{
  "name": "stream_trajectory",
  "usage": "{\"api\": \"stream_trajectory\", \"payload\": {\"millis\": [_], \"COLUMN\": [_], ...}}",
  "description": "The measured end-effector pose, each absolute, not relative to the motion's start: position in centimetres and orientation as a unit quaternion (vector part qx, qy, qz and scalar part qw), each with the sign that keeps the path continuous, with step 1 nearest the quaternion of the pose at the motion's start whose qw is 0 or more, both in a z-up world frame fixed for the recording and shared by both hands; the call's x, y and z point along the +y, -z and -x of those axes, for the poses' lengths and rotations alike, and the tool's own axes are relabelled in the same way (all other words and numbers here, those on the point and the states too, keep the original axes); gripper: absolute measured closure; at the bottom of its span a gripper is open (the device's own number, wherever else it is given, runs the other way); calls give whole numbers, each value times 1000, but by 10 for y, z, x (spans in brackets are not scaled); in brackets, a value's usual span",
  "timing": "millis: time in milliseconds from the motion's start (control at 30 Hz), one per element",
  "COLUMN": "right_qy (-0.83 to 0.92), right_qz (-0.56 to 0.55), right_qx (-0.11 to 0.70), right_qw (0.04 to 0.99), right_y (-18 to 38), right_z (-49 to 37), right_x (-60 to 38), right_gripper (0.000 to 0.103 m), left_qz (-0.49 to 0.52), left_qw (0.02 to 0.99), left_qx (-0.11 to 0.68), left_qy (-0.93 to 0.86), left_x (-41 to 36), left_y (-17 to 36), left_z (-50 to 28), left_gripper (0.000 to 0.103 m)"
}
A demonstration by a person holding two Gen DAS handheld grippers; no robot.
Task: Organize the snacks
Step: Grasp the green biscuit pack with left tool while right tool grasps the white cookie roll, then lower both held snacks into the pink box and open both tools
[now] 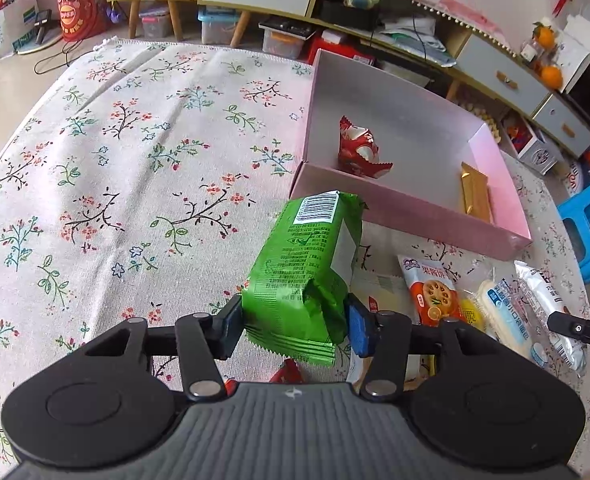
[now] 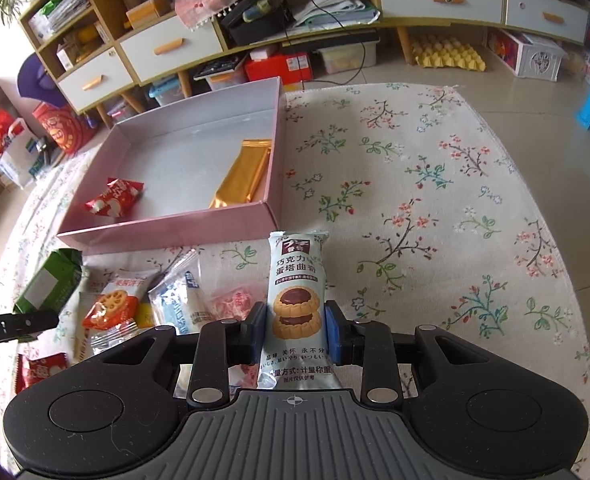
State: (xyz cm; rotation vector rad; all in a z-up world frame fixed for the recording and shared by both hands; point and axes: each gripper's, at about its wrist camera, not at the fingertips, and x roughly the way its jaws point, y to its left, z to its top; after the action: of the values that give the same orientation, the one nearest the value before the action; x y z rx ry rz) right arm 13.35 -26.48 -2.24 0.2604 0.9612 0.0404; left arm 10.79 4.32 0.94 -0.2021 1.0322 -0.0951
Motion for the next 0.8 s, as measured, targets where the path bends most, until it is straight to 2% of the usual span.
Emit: {"api": "stream_trajectory", "payload": {"millis": [800], "right_qy": [-4], "right_qz": [-137], "right_qx": [427], "right_qw": [894], "right_y": [4], "right_z": [-128], "right_x": [-275], "right_gripper": [74], "left_qz": [125], "left_qw": [882], "left_qx": [452], "left_qy": [50], "left_x": [50], "left_y": [-30], "left_z": [-103], "left_gripper": [59]}}
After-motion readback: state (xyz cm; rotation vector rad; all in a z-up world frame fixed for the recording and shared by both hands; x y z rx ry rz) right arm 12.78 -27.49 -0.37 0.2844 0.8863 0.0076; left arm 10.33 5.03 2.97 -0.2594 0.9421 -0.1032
